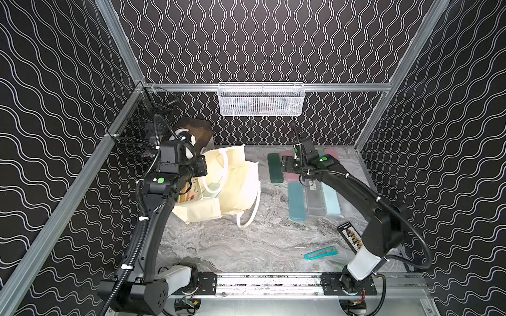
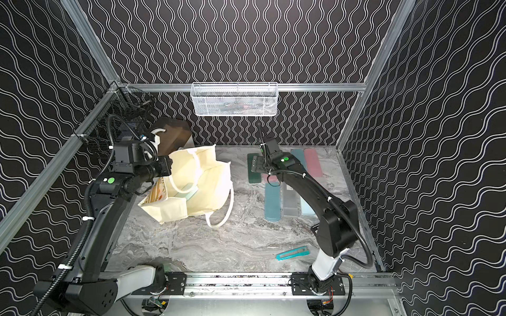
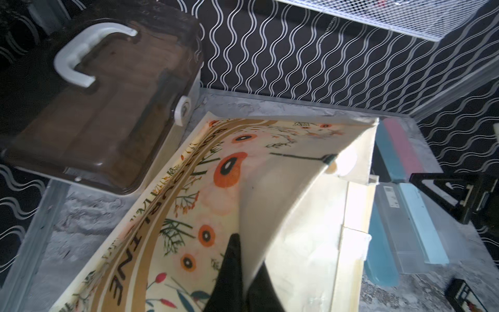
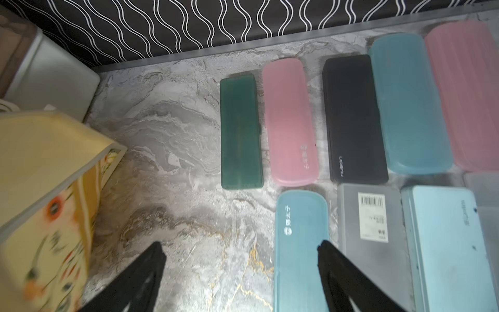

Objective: Take out the pencil case from the canvas bag
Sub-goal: Place the pencil case at the center of the board, then pick up the pencil case from the canvas bag.

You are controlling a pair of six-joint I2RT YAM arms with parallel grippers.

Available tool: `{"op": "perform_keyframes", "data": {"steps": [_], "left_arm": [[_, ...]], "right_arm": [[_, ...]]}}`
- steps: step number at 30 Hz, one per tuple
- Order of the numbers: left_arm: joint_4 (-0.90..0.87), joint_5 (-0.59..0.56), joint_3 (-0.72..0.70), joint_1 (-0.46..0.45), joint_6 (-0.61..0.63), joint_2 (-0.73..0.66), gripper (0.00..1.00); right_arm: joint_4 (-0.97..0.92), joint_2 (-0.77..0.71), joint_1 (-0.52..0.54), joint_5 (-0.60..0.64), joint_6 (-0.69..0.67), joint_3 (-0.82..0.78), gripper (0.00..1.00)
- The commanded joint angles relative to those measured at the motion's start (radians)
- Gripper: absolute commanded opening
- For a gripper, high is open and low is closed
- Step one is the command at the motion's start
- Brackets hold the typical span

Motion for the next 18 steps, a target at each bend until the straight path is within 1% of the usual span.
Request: {"op": "perform_keyframes", "data": {"steps": [1,2,5,7,8,11,15,18], "left_arm": [[0.153,0.142,-0.009,0.001,-0.001,0.01,0.0],[0.169,0.166,-0.012,0.001,0.003,0.013,0.0],[0.225,0.235,-0.027,0.001,0.013,0.019,0.0],[0.261,0.278,-0.038,0.0,0.014,0.023,0.0],[0.278,0.291,-0.043,0.001,0.013,0.023,0.0],[0.312,0.319,-0.052,0.0,0.015,0.022,0.0],[0.325,0.343,-0.055,0.0,0.022,0.021,0.0],[0.349,0.364,-0.073,-0.001,0.023,0.008,0.0]], "right_arm": [[0.046,-0.071,-0.002,0.036,0.021,-0.051,0.89],[0.039,-0.099,-0.002,0.04,0.028,-0.067,0.86],[0.074,-0.211,0.005,-0.079,0.007,-0.127,0.85],[0.121,-0.289,0.047,-0.145,0.01,-0.167,0.83],[0.13,-0.315,0.083,-0.13,0.011,-0.177,0.82],[0.106,-0.361,0.233,-0.029,0.011,-0.173,0.77],[0.151,-0.381,0.393,-0.044,0.041,-0.21,0.68],[0.164,-0.349,0.51,-0.01,0.039,-0.209,0.61]]}}
